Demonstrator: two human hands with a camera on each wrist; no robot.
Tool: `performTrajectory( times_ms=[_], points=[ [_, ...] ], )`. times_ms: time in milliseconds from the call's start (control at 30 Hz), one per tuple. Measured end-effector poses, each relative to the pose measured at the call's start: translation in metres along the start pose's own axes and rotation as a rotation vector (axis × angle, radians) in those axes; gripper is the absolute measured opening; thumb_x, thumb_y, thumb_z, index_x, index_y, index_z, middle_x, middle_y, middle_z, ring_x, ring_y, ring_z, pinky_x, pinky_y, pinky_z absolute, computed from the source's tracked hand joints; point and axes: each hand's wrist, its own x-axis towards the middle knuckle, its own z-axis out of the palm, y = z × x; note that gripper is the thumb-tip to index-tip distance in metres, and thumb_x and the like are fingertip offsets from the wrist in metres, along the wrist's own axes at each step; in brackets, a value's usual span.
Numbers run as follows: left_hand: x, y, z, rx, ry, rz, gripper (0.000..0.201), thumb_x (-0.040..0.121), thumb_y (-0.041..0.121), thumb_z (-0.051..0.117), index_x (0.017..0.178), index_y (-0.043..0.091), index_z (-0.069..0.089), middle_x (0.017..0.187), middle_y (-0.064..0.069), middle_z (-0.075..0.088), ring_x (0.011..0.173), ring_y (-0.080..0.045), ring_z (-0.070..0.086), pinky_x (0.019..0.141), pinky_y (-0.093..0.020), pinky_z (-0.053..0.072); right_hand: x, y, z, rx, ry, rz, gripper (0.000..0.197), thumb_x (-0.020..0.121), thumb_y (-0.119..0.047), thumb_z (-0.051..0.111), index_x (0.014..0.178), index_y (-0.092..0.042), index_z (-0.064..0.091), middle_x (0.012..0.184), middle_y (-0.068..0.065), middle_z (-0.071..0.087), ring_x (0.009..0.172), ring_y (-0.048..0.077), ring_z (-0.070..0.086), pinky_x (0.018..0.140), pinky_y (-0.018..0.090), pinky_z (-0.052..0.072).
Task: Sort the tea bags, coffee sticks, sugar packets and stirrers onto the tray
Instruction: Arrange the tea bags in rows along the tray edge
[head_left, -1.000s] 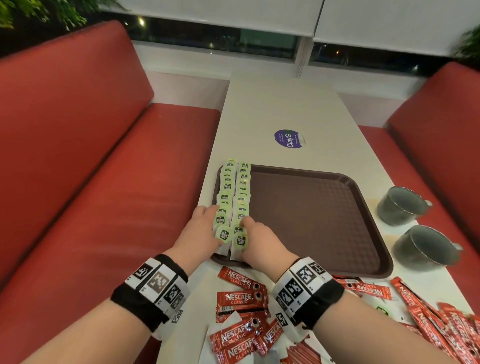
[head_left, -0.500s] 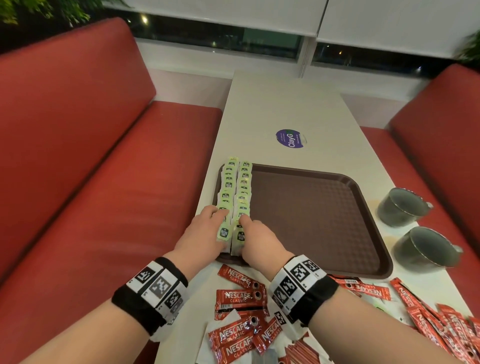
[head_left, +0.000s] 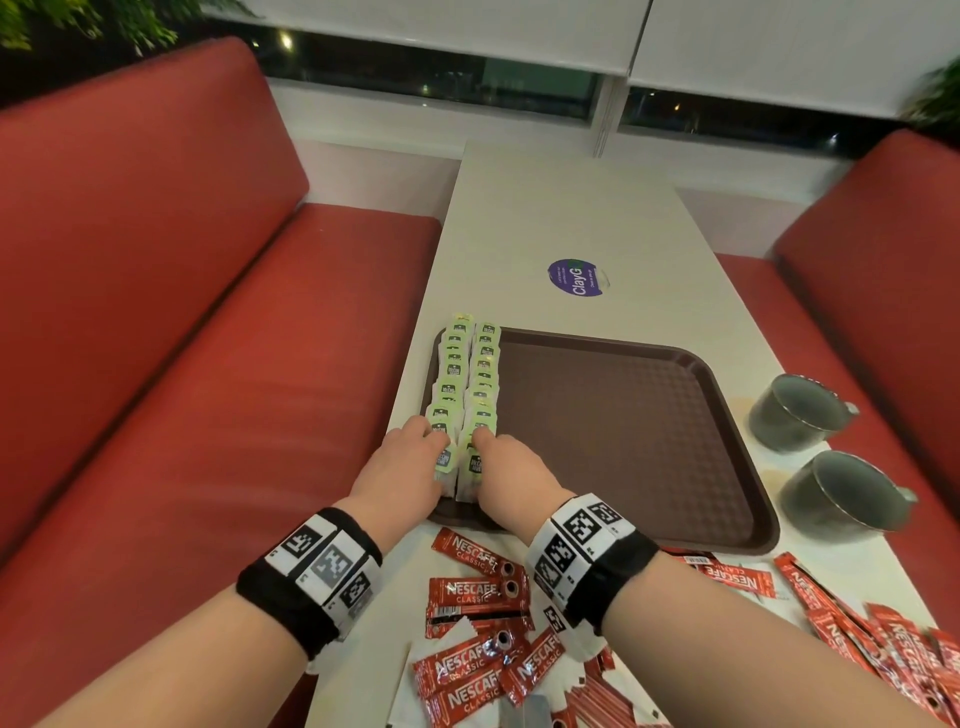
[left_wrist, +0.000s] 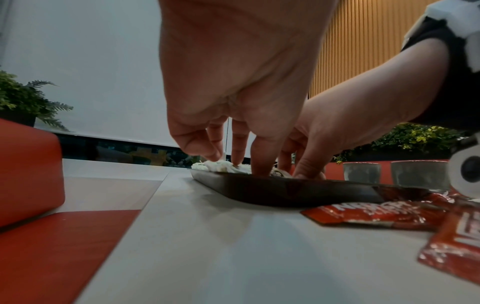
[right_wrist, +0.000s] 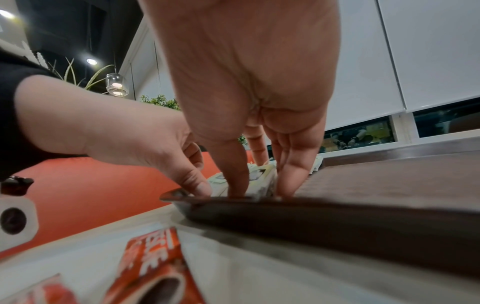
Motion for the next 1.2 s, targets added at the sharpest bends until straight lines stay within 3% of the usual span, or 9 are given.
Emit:
performTrajectory(
  times_ms=[400, 533, 667, 767, 833, 900, 1000, 1067, 1200],
  points=[
    [-0.005, 0.001, -0.002, -0.016, 0.015, -0.031, 0.053, 0.085, 0.03, 0.066, 0.133, 0.018, 0.047, 0.128, -0.001, 0.043, 0.112, -0.022, 0.047, 0.089, -0.032, 0.046, -0.009, 0.0, -0.004, -0.001, 0.001, -0.009, 0.041, 0.089, -0.009, 0.053, 0.127, -0.014, 0.037, 0.093, 0.007, 0.046, 0.081, 0.027, 0.052, 0.067, 0.038, 0.05],
    [-0.014, 0.007, -0.01, -0.047, 0.032, -0.061, 0.053, 0.086, 0.036, 0.065, 0.133, 0.018, 0.048, 0.126, -0.001, 0.045, 0.111, -0.022, 0.048, 0.088, -0.033, 0.046, -0.038, 0.004, -0.015, 0.125, 0.061, -0.043, 0.039, 0.09, -0.025, 0.058, 0.124, -0.012, 0.044, 0.105, 0.011, 0.056, 0.094, 0.032, 0.058, 0.075, 0.039, 0.052],
    [-0.034, 0.017, -0.02, -0.15, 0.088, -0.049, 0.052, 0.084, 0.038, 0.067, 0.13, 0.019, 0.052, 0.128, 0.001, 0.047, 0.106, -0.017, 0.05, 0.09, -0.031, 0.043, -0.104, 0.038, -0.04, 0.295, 0.153, -0.103, 0.042, 0.089, -0.041, 0.06, 0.125, -0.022, 0.051, 0.116, 0.0, 0.062, 0.102, 0.018, 0.059, 0.085, 0.032, 0.05],
    [-0.054, 0.027, -0.024, -0.23, 0.117, 0.011, 0.042, 0.082, 0.036, 0.068, 0.121, 0.022, 0.058, 0.12, 0.005, 0.048, 0.093, -0.012, 0.049, 0.082, -0.029, 0.042, -0.166, 0.095, -0.055, 0.399, 0.2, -0.006, 0.034, 0.09, -0.037, 0.061, 0.122, -0.029, 0.055, 0.111, -0.01, 0.061, 0.092, 0.003, 0.058, 0.079, 0.016, 0.045],
    [-0.064, 0.036, -0.026, -0.266, 0.124, 0.033, 0.036, 0.081, 0.033, 0.07, 0.115, 0.026, 0.06, 0.116, 0.009, 0.047, 0.091, -0.013, 0.052, 0.077, -0.028, 0.041, -0.2, 0.137, -0.057, 0.427, 0.28, 0.125, 0.022, 0.09, -0.031, 0.062, 0.112, -0.033, 0.058, 0.104, -0.013, 0.063, 0.079, -0.003, 0.058, 0.067, 0.01, 0.043],
    [-0.072, 0.046, -0.026, -0.294, 0.123, 0.058, 0.033, 0.08, 0.03, 0.072, 0.111, 0.03, 0.06, 0.115, 0.01, 0.048, 0.089, -0.012, 0.053, 0.075, -0.028, 0.039, -0.227, 0.178, -0.05, 0.449, 0.367, 0.277, 0.018, 0.089, -0.026, 0.064, 0.101, -0.037, 0.057, 0.095, -0.015, 0.064, 0.07, -0.003, 0.059, 0.056, 0.008, 0.041],
    [-0.085, 0.068, -0.023, -0.337, 0.096, 0.108, 0.03, 0.08, 0.027, 0.072, 0.106, 0.036, 0.058, 0.112, 0.014, 0.049, 0.087, -0.003, 0.051, 0.077, -0.027, 0.039, -0.253, 0.223, -0.028, 0.406, 0.414, 0.465, 0.016, 0.086, -0.022, 0.067, 0.098, -0.03, 0.062, 0.093, -0.013, 0.064, 0.078, 0.001, 0.058, 0.053, 0.008, 0.037],
    [-0.091, 0.085, -0.018, -0.362, 0.064, 0.14, 0.029, 0.081, 0.024, 0.071, 0.104, 0.036, 0.058, 0.111, 0.015, 0.048, 0.088, -0.002, 0.05, 0.077, -0.026, 0.039, -0.254, 0.238, -0.01, 0.357, 0.381, 0.506, 0.023, 0.085, -0.021, 0.067, 0.108, -0.023, 0.067, 0.103, -0.007, 0.066, 0.081, 0.006, 0.056, 0.058, 0.009, 0.036],
    [-0.097, 0.116, -0.009, -0.358, 0.009, 0.214, 0.032, 0.08, 0.022, 0.073, 0.099, 0.042, 0.055, 0.108, 0.028, 0.047, 0.091, 0.001, 0.051, 0.073, -0.015, 0.037, -0.233, 0.231, 0.006, 0.3, 0.353, 0.416, 0.035, 0.085, -0.029, 0.067, 0.118, -0.017, 0.066, 0.118, -0.003, 0.064, 0.108, 0.015, 0.056, 0.088, 0.025, 0.042]
  ],
)
